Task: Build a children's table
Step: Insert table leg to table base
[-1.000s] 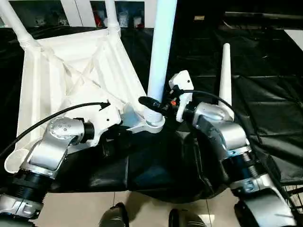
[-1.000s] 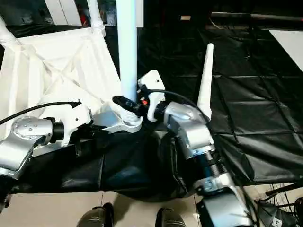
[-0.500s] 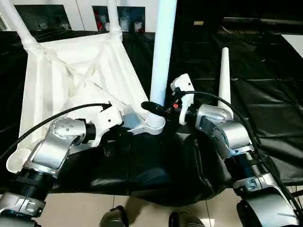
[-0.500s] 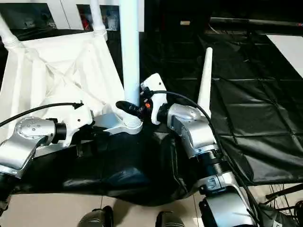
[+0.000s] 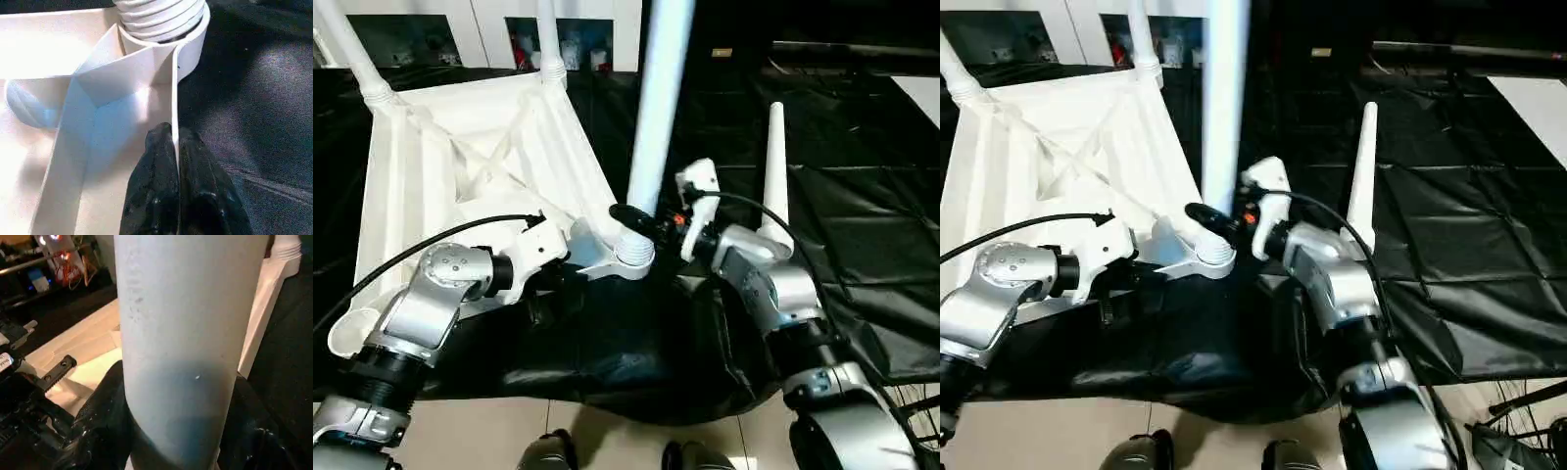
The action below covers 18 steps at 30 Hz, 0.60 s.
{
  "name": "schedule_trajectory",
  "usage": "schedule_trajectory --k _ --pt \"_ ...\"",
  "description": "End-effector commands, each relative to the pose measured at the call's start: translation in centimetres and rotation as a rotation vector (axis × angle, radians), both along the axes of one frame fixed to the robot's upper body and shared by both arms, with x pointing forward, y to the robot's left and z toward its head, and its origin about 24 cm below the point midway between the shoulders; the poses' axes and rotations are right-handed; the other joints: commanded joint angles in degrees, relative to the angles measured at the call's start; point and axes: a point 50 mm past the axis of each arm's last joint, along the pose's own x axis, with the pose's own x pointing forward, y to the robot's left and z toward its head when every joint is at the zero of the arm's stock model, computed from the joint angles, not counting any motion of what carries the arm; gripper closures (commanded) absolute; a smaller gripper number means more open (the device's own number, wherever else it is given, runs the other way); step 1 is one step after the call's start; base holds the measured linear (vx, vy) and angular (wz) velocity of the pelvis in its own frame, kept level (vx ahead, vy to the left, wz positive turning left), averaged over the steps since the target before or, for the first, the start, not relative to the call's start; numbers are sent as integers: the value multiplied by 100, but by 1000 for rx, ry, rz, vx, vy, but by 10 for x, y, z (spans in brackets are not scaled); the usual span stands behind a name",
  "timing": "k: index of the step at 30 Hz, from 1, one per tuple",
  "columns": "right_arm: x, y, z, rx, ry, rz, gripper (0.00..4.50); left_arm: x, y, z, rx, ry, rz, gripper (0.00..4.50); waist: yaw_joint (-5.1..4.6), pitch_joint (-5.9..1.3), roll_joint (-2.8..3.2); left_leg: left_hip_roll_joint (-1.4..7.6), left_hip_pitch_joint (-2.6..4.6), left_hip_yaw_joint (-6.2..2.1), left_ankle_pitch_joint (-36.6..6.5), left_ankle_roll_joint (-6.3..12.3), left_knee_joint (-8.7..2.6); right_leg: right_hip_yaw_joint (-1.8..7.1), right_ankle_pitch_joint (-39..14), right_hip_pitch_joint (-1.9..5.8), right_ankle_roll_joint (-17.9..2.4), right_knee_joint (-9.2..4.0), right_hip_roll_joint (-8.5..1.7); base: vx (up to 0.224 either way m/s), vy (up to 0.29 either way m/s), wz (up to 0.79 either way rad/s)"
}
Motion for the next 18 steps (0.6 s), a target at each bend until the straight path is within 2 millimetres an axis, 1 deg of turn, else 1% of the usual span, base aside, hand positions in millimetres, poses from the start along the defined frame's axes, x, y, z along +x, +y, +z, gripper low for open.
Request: schedule_trajectory --k 1,2,3,4,5,6,7,8,9,10,11,14,15,16,18 --pt "-7 -14 -32 -48 114 -61 264 0 -6 1 -61 -17 -21 450 13 -521 -19 211 98 -35 -1106 253 -265 204 -818 279 -1287 -486 -317 0 0 0" --pt "-7 -14 -32 -48 115 -62 264 0 -6 1 -62 -18 -20 450 13 -526 -19 210 98 -35 -1082 264 -264 202 -787 281 -1299 -483 -316 0 0 0" --pt "-10 -16 -38 -49 120 -75 264 1 -6 2 -62 -19 -17 450 14 -517 19 207 99 -33 -1102 268 -267 202 -767 266 -1312 -495 -306 0 0 0" --pt "-12 -19 -42 -43 125 -98 264 3 -7 2 -62 -21 -14 450 18 -515 21 209 101 -35 -1117 263 -268 202 -765 264 -1315 -495 -307 0 0 0" --pt "-12 -20 -44 -37 127 -112 264 4 -7 2 -62 -21 -13 450 23 -508 48 208 104 -37 -1164 258 -272 204 -768 254 -1317 -500 -308 0 0 0" --pt "-13 -22 -45 -25 128 -131 264 6 -7 2 -62 -23 -9 450 22 -501 60 206 116 -38 -1294 234 -280 204 -904 246 -1302 -525 -308 0 0 0" --pt "-13 -22 -45 -25 128 -131 264 6 -7 2 -62 -23 -9 450 19 -496 42 205 111 -47 -1412 202 -293 201 -1098 255 -1273 -536 -312 0 0 0" --pt "-14 -24 -46 -22 108 -151 264 7 -7 3 -62 -25 -6 450 26 -483 71 211 112 -55 -1479 175 -302 203 -1218 243 -1249 -546 -322 0 0 0" --pt "-16 -26 -46 -24 88 -163 264 8 -7 3 -61 -27 -4 450 18 -477 73 215 128 -58 -1643 126 -313 205 -1459 225 -1197 -572 -322 0 0 0" --pt "-17 -26 -46 -26 75 -170 264 9 -8 3 -60 -29 -4 450 20 -474 98 216 129 -67 -1743 77 -325 209 -1624 221 -1141 -592 -328 0 0 0" --pt "-17 -26 -46 -26 75 -170 264 9 -8 3 -60 -29 -4 450 22 -477 92 222 137 -68 -1777 64 -328 211 -1654 213 -1126 -593 -329 0 0 0" --pt "-24 -26 -48 -32 33 -178 264 11 -8 3 -58 -32 0 450 34 -478 112 233 156 -69 -1855 60 -339 217 -1632 187 -1112 -603 -322 0 0 0" --pt "-26 -25 -49 -37 16 -175 264 12 -8 4 -58 -33 0 450 42 -491 122 237 151 -67 -1814 71 -341 216 -1511 195 -1123 -598 -323 0 0 0" --pt "-27 -25 -49 -39 11 -174 264 13 -9 4 -58 -33 0 450 45 -494 116 235 132 -70 -1745 97 -346 211 -1369 207 -1141 -584 -317 0 0 0" --pt "-30 -23 -52 -53 12 -168 265 14 -9 4 -56 -33 -2 450 46 -490 123 228 123 -71 -1731 119 -350 207 -1347 210 -1155 -590 -318 0 0 0"
